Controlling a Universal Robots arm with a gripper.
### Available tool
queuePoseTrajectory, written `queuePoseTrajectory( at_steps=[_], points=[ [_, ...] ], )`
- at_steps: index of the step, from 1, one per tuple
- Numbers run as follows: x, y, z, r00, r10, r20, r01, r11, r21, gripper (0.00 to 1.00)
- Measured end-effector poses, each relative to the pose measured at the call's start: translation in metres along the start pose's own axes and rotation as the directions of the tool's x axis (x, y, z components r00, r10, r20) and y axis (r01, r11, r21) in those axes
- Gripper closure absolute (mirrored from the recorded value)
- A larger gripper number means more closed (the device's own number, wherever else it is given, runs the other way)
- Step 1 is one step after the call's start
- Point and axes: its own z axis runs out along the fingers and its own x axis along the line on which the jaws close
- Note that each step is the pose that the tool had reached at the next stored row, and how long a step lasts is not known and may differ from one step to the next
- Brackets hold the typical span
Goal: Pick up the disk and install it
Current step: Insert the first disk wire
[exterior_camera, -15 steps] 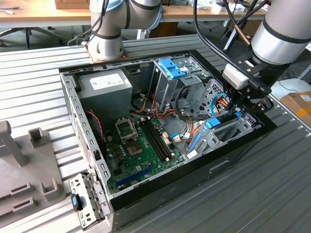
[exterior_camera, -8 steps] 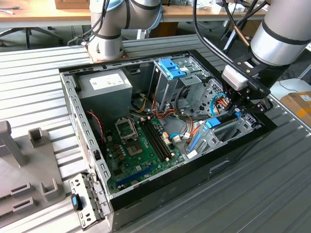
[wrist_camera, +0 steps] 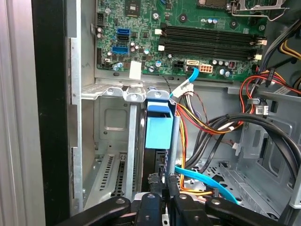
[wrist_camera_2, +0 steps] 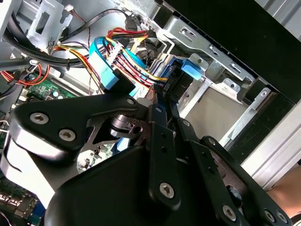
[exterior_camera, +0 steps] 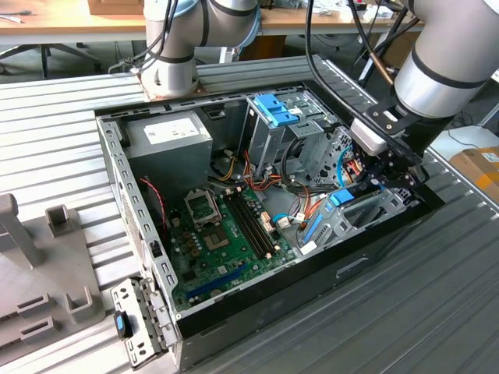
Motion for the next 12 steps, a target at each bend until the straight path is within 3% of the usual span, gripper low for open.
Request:
queuePoseTrajectory(
  at_steps=[3, 4, 5, 12],
  points=[
    [-0.0003, -0.001, -0.0048, 1.0, 0.0, 0.0009, 0.0, 1.0, 0.0002, 0.84],
    [-0.0008, -0.0025, -0.0123, 1.0, 0.0, 0.0002, 0.0, 1.0, 0.0, 0.84],
    [-0.0009, -0.0032, -0.0155, 1.0, 0.0, -0.0003, 0.0, 1.0, 0.0, 0.84],
    [-0.0009, -0.0031, -0.0146, 1.0, 0.004, -0.0009, -0.004, 1.0, 0.0003, 0.84]
  ],
)
